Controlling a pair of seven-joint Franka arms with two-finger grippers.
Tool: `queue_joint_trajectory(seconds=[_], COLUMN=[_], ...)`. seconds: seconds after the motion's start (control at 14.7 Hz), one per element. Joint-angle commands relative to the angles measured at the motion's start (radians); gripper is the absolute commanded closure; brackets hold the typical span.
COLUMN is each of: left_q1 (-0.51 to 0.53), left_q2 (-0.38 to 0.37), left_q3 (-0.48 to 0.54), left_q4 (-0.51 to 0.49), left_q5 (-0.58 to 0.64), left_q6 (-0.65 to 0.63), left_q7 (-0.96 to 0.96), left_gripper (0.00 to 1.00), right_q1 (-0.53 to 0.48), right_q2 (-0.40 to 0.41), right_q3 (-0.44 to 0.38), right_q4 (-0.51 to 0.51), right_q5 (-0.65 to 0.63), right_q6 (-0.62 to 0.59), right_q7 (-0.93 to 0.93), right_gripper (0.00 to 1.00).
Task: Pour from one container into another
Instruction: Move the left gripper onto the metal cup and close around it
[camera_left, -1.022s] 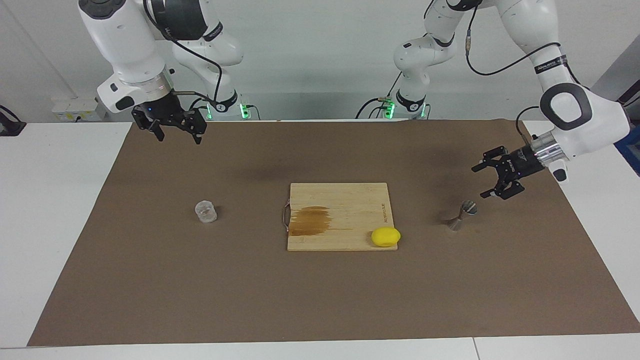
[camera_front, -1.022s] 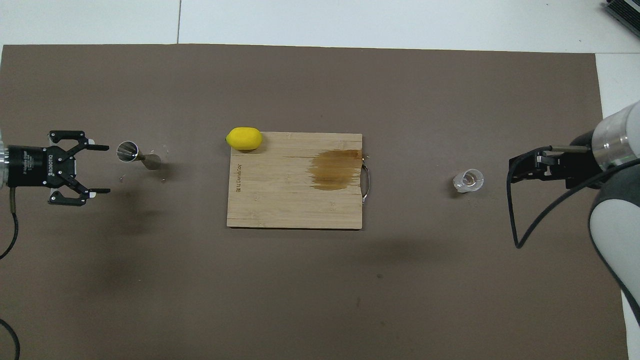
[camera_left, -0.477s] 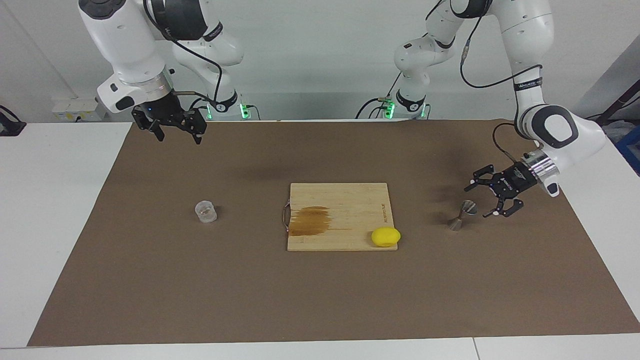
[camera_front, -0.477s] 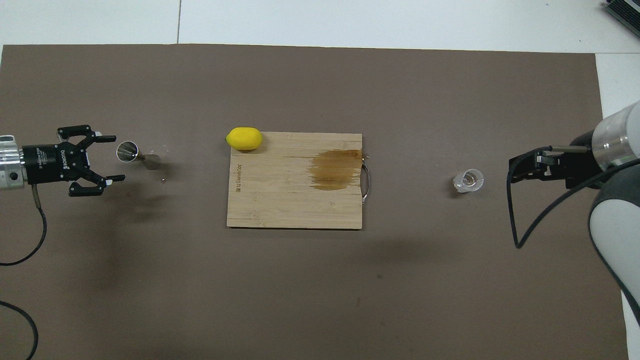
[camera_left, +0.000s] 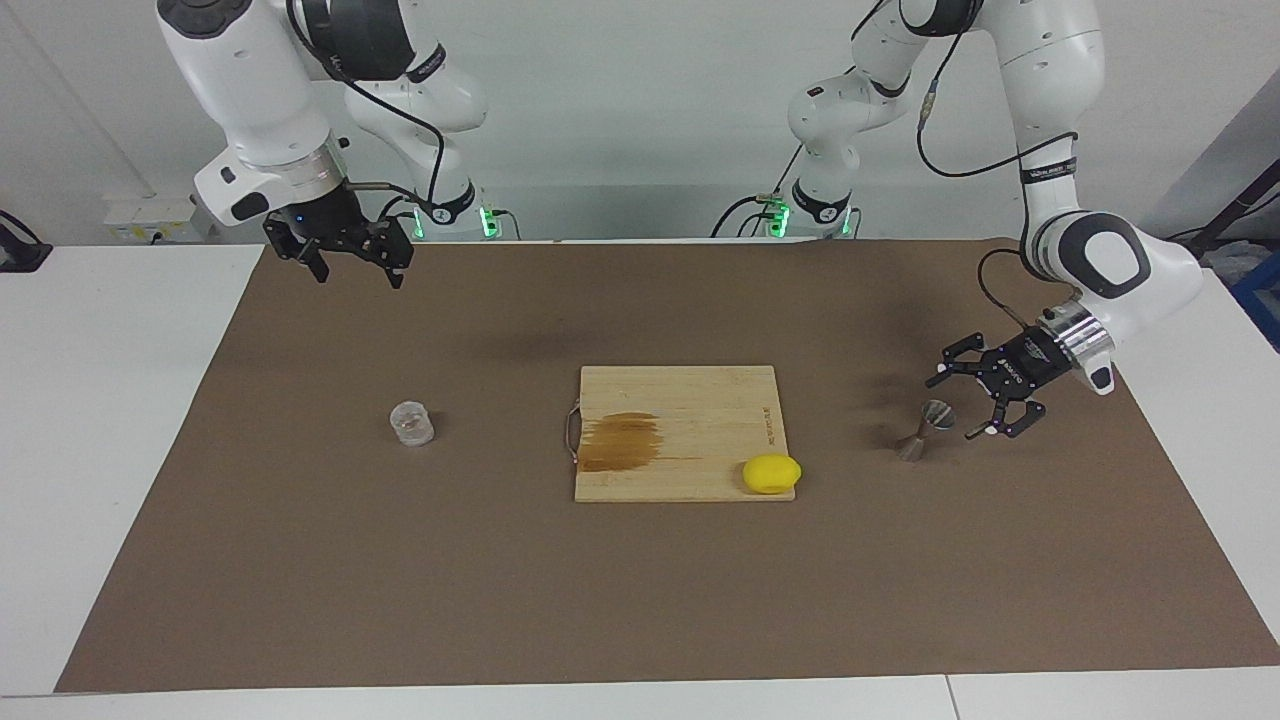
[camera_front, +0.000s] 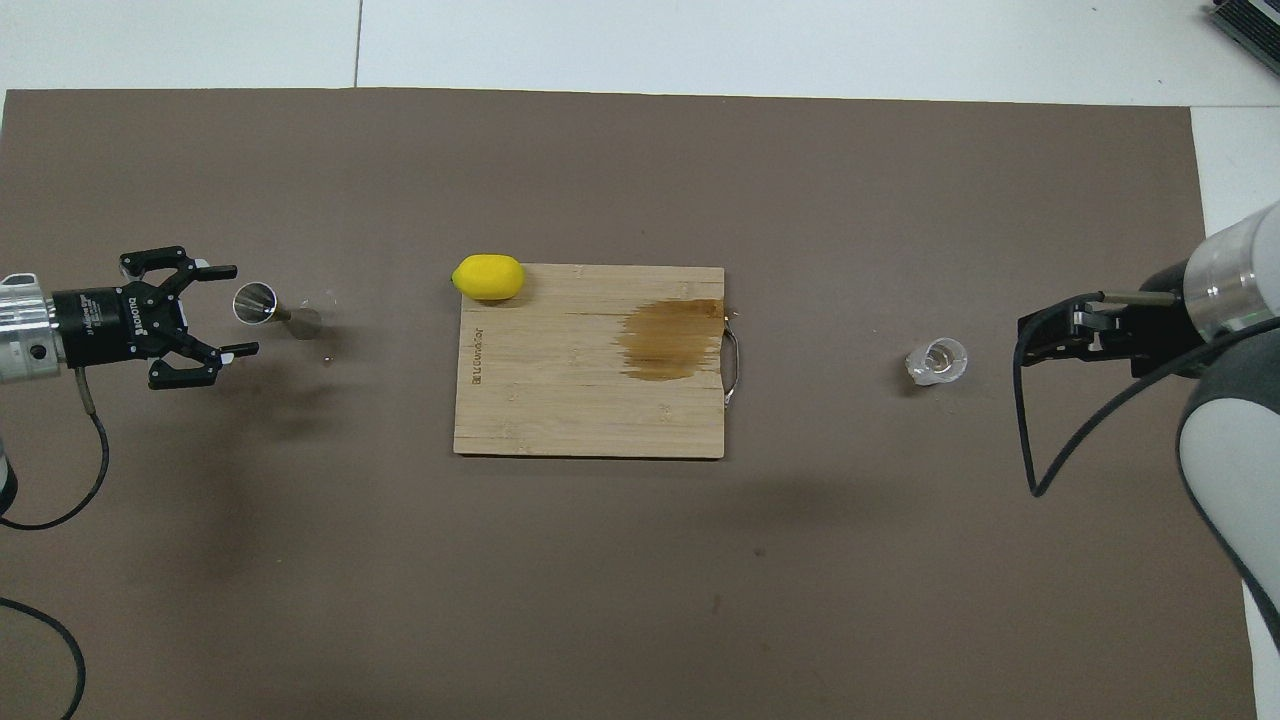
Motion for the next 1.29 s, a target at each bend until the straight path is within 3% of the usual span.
queue_joint_trajectory(seconds=[0.0,0.61,1.23], left_q1=[-0.01,-0.03,-0.03], left_q2=[-0.013,-0.016,-0.016], left_q3=[0.002,0.002,0.002], left_q4=[-0.028,-0.039,-0.042], left_q5=[-0.027,-0.028,-0.028], left_q6=[0.017,0.019,0.022], left_q7=[-0.006,0.0,0.0], left_gripper=[0.0,0.0,0.13], right_q1=[-0.012,-0.012,-0.012], right_q2=[-0.022,-0.022,-0.022], right_q3=[0.003,0.003,0.003], right_q4=[-0.027,-0.027,-0.027], right_q5=[0.019,0.019,0.019], right_q6=[0.012,0.012,0.012], right_q7=[-0.019,-0.019,-0.019], right_gripper=[0.0,0.0,0.0])
